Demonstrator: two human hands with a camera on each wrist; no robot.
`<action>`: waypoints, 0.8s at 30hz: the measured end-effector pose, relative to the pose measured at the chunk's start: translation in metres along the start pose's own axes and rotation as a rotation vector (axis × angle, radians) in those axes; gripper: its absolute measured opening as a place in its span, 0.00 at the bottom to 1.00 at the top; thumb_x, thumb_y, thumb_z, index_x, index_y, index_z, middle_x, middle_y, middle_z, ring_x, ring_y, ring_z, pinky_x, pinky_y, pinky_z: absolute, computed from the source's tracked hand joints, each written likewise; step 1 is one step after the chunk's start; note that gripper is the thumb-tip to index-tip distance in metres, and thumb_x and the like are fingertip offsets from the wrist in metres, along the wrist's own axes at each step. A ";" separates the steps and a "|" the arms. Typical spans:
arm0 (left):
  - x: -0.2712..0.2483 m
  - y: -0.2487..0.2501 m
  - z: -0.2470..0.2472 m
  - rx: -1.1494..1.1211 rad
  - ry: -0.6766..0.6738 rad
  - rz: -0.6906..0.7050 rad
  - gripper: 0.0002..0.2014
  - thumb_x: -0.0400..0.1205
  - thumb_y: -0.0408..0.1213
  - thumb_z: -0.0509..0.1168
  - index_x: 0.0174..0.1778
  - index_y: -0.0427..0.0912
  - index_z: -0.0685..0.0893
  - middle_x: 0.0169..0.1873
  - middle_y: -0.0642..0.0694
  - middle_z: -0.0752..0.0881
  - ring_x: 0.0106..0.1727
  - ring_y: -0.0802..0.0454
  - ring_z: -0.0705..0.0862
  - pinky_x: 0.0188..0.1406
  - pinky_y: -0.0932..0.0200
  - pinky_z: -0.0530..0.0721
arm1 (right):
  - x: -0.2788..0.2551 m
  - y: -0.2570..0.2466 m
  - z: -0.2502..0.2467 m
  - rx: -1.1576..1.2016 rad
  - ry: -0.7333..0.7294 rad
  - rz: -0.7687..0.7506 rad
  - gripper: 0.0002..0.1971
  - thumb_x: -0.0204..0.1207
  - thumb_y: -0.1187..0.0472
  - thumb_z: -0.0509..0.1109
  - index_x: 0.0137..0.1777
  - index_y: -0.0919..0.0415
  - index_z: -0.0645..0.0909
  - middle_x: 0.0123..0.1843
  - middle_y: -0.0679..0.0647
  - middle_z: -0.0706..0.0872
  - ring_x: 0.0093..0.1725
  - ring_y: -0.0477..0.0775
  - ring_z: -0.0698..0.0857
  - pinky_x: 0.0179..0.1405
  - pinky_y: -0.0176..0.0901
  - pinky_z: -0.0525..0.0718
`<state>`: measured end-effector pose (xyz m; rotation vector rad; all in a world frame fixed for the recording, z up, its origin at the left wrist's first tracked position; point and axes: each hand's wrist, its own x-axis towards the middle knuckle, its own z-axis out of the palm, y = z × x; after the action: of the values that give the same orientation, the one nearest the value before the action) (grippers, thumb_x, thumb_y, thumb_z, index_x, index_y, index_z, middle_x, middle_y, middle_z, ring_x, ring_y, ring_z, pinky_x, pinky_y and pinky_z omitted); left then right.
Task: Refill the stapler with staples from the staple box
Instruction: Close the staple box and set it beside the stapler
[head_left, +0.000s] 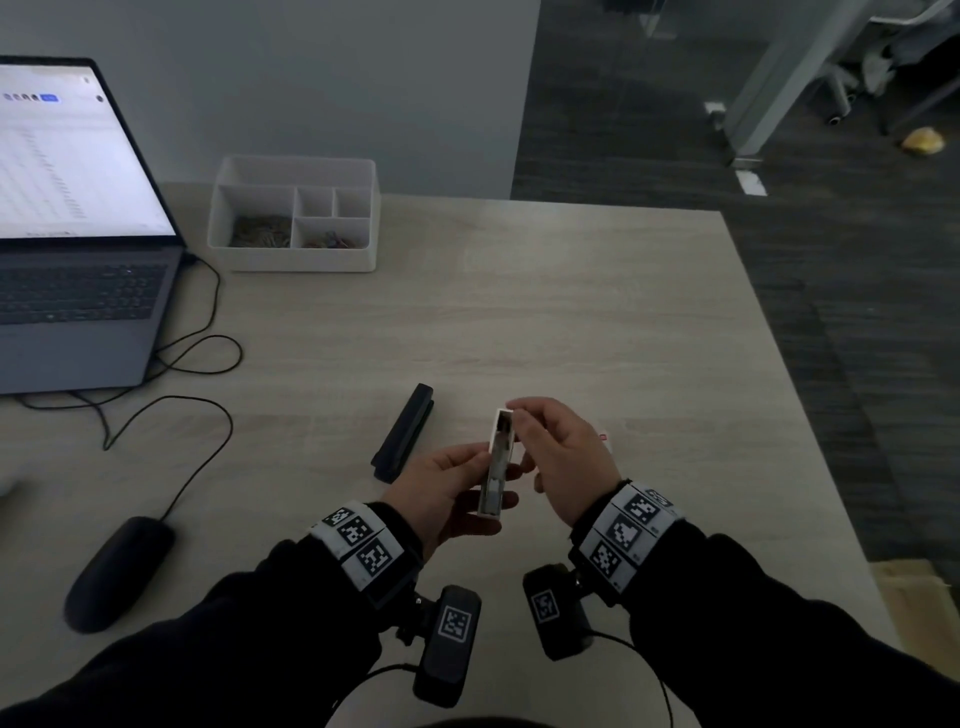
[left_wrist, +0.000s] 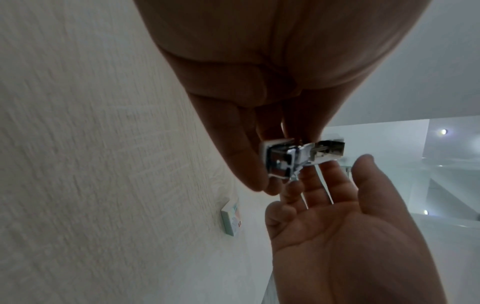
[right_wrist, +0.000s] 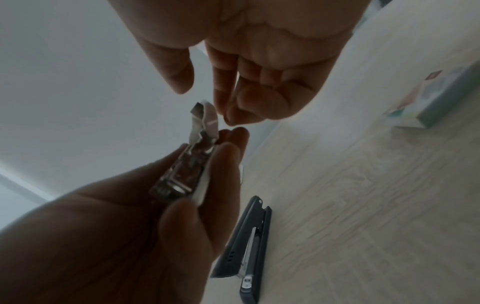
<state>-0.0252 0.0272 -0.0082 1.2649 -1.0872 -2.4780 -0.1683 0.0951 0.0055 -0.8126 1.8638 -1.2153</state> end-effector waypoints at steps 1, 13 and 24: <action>-0.001 0.000 0.000 -0.001 -0.003 -0.008 0.13 0.86 0.39 0.62 0.63 0.41 0.87 0.57 0.38 0.91 0.47 0.43 0.92 0.35 0.52 0.90 | 0.001 0.000 0.000 -0.020 -0.009 -0.015 0.05 0.79 0.54 0.67 0.49 0.47 0.85 0.39 0.46 0.86 0.33 0.47 0.82 0.28 0.38 0.79; 0.003 -0.011 -0.015 -0.075 0.034 -0.063 0.22 0.78 0.36 0.74 0.69 0.41 0.82 0.56 0.36 0.89 0.45 0.41 0.90 0.43 0.50 0.89 | -0.010 0.033 0.003 -0.394 -0.253 -0.424 0.11 0.66 0.60 0.79 0.44 0.54 0.81 0.48 0.47 0.83 0.50 0.44 0.80 0.46 0.26 0.75; 0.009 -0.007 -0.018 -0.006 0.038 -0.022 0.26 0.78 0.21 0.69 0.64 0.57 0.79 0.57 0.33 0.90 0.56 0.31 0.90 0.53 0.37 0.89 | -0.001 0.043 0.008 -0.545 -0.341 -0.415 0.13 0.66 0.49 0.73 0.45 0.43 0.72 0.52 0.43 0.83 0.52 0.45 0.80 0.54 0.39 0.77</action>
<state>-0.0160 0.0185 -0.0259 1.3234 -1.0622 -2.4611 -0.1652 0.1073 -0.0365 -1.6581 1.8020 -0.7210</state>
